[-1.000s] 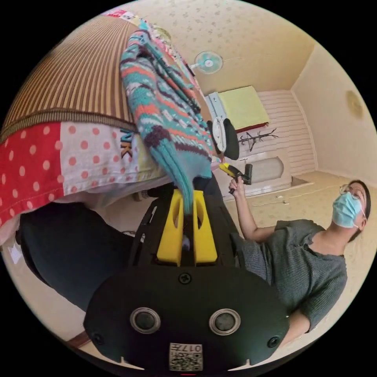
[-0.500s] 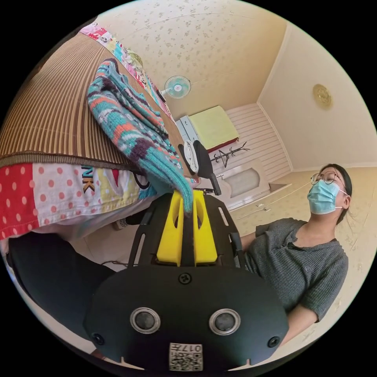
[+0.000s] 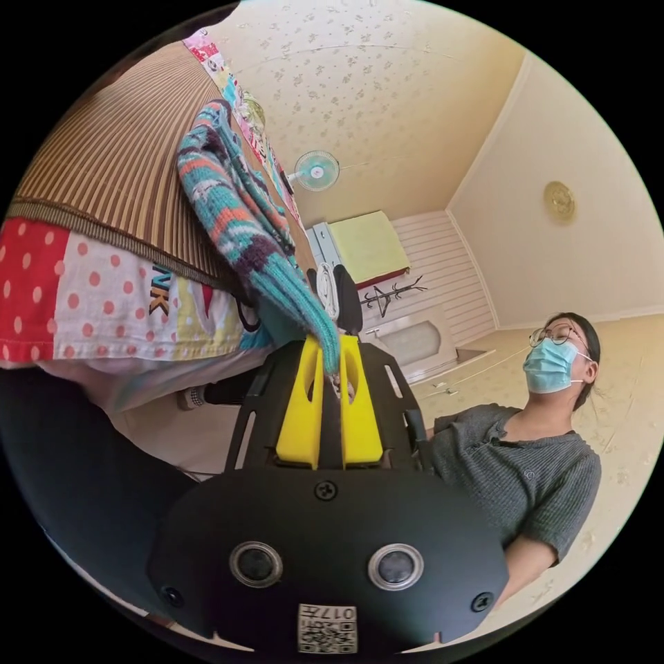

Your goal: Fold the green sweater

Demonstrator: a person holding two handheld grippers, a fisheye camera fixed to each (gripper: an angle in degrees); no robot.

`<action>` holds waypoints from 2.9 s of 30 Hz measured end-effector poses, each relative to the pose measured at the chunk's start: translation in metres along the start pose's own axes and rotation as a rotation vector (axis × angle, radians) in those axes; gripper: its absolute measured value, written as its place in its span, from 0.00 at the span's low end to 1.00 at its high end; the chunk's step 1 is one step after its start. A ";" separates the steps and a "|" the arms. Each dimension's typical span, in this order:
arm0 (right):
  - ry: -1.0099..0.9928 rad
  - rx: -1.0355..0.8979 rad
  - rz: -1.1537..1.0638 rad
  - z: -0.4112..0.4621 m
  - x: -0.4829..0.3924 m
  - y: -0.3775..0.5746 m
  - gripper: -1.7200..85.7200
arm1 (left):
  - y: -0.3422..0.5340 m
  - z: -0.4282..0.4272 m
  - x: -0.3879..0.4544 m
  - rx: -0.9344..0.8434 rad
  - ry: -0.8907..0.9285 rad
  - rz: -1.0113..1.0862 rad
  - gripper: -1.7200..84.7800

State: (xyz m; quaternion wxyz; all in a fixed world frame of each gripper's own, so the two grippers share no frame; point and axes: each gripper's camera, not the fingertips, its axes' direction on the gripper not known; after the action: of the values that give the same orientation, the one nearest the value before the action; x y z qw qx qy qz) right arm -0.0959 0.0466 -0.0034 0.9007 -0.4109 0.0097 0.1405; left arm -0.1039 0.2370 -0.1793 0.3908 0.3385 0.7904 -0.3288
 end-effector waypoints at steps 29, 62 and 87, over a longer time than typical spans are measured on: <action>-0.517 0.738 -0.014 -0.131 0.007 -0.127 0.05 | -0.231 0.062 -0.045 0.501 -0.216 0.018 0.07; 0.135 0.873 -0.263 0.120 -0.035 -0.180 0.05 | -0.012 0.027 -0.167 0.596 -0.697 -0.186 0.22; 0.655 0.617 -0.288 0.240 -0.053 -0.030 0.03 | -0.016 0.000 -0.202 0.616 -0.366 -0.181 0.10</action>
State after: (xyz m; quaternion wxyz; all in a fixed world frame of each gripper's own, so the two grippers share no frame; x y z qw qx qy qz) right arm -0.1622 0.1938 0.1848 0.9406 -0.1438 0.2777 -0.1324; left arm -0.0228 0.1716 -0.0059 0.3748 0.3043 0.5982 -0.6396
